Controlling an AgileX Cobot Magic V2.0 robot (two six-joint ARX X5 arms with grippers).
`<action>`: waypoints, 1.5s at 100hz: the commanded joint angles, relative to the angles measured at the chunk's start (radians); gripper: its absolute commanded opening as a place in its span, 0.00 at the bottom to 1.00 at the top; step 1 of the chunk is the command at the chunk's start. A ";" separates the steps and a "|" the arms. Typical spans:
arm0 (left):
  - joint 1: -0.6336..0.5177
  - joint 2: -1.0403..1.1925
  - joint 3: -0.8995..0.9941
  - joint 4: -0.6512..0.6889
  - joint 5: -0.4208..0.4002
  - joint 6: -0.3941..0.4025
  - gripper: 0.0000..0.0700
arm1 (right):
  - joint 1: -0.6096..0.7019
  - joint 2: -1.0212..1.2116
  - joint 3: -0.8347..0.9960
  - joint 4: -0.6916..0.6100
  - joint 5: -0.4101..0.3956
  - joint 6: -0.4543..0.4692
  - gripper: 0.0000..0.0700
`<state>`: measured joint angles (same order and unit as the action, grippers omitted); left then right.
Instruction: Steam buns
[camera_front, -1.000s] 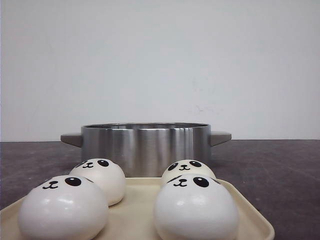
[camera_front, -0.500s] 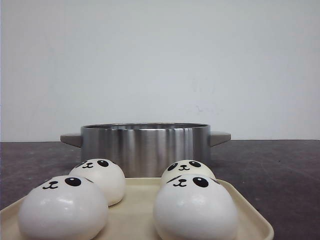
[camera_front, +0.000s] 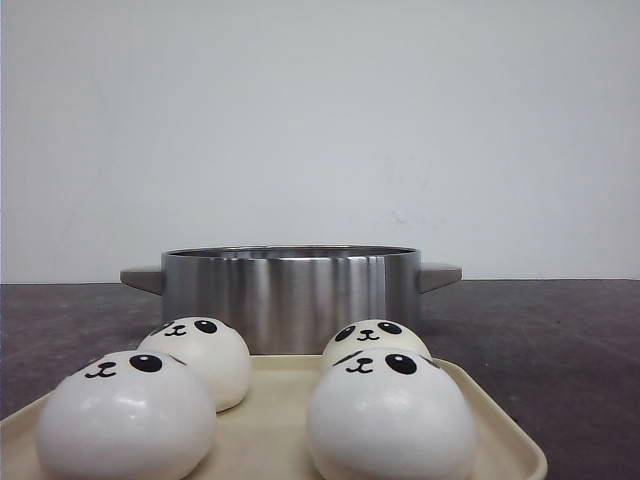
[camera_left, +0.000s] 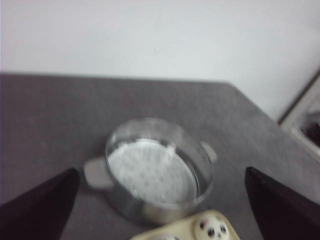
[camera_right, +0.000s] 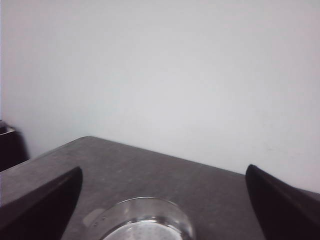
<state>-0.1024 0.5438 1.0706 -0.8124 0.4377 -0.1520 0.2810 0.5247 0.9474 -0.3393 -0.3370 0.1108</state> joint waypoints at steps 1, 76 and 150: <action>-0.019 0.004 0.012 0.013 -0.017 0.045 0.96 | 0.026 0.056 0.037 0.004 0.000 0.014 0.95; -0.115 0.013 0.011 -0.031 -0.132 0.065 0.96 | 0.550 0.938 0.281 -0.575 0.300 0.388 0.90; -0.190 0.013 0.011 -0.041 -0.148 0.081 0.96 | 0.500 1.269 0.281 -0.468 0.205 0.457 0.58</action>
<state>-0.2852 0.5514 1.0706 -0.8612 0.2989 -0.0914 0.7769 1.7638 1.2110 -0.8146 -0.1356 0.5426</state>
